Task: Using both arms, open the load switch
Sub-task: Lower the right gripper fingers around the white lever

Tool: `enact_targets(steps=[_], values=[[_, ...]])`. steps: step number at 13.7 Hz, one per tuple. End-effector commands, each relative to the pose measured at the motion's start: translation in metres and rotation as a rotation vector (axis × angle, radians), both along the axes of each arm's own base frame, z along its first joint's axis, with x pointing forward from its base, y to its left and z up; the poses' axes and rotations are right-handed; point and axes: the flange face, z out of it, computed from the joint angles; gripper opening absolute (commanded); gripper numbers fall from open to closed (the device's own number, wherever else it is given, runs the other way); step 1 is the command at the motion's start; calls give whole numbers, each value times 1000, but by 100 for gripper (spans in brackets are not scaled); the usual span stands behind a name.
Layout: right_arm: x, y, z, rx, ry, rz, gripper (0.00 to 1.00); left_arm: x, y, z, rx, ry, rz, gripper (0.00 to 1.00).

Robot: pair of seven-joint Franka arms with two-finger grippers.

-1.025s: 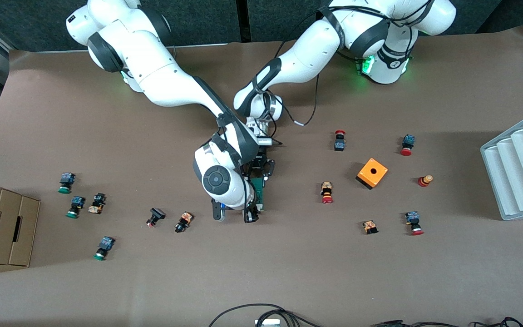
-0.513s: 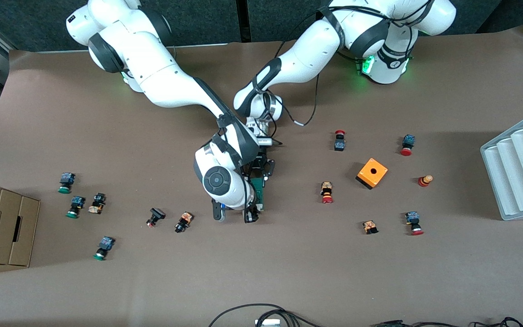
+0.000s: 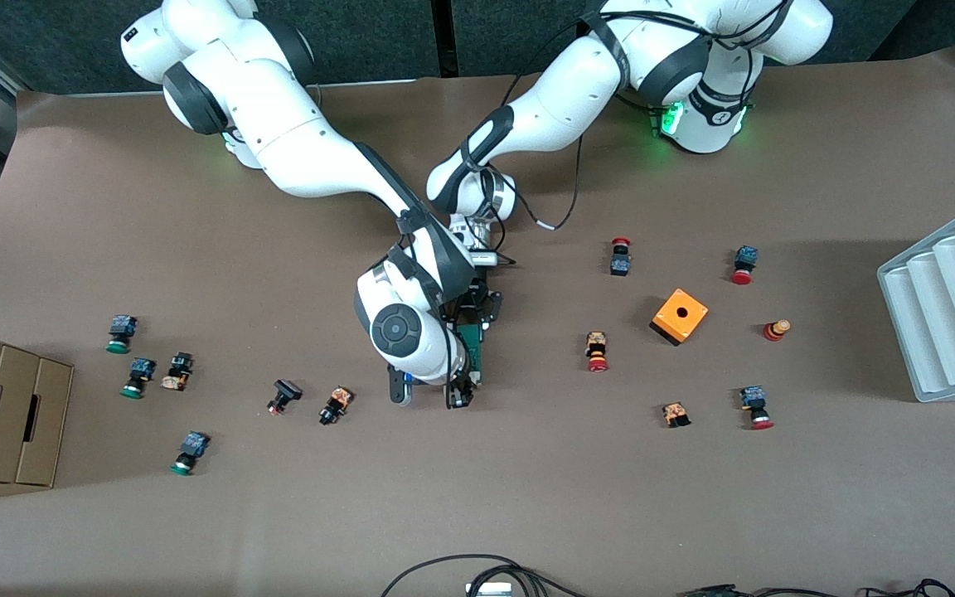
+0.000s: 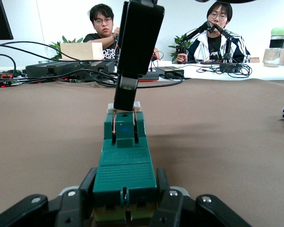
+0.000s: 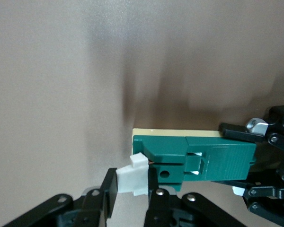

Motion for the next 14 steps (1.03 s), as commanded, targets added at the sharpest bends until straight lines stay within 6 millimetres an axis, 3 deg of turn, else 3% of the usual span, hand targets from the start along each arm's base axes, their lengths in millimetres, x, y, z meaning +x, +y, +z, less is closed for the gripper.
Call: enact_targets(steps=[1, 14], values=[[-7, 12, -3, 16, 31, 2, 24, -1, -7, -5, -9, -7, -16, 54], [-15, 16, 23, 10, 62, 26, 24, -1, -7, -5, -9, -6, -15, 53]])
